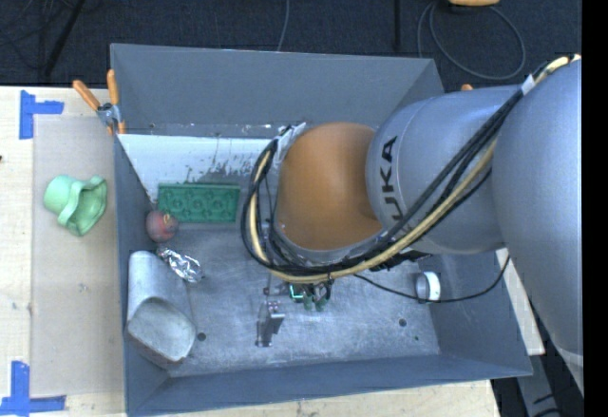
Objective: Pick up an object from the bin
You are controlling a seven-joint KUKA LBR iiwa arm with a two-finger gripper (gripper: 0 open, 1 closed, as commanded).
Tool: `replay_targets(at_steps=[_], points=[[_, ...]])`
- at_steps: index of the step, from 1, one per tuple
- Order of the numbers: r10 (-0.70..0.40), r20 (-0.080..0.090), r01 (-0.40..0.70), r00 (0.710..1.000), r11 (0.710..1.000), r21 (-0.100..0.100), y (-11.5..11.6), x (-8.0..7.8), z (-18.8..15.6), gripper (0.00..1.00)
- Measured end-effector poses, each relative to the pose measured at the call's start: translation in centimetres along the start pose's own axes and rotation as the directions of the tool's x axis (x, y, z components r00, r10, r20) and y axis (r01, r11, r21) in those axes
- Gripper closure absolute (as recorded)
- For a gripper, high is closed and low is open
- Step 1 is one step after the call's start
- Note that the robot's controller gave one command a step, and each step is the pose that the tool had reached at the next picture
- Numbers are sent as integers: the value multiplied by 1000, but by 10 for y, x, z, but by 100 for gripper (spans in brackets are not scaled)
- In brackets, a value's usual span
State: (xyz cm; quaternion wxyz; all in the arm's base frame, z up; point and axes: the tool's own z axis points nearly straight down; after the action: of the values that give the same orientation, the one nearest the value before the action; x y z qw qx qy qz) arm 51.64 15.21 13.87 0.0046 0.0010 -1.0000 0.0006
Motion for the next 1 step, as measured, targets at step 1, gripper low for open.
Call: replay_targets(at_steps=[1], points=[[-19,0,19,1000,1000,1,-45,48,17,0]])
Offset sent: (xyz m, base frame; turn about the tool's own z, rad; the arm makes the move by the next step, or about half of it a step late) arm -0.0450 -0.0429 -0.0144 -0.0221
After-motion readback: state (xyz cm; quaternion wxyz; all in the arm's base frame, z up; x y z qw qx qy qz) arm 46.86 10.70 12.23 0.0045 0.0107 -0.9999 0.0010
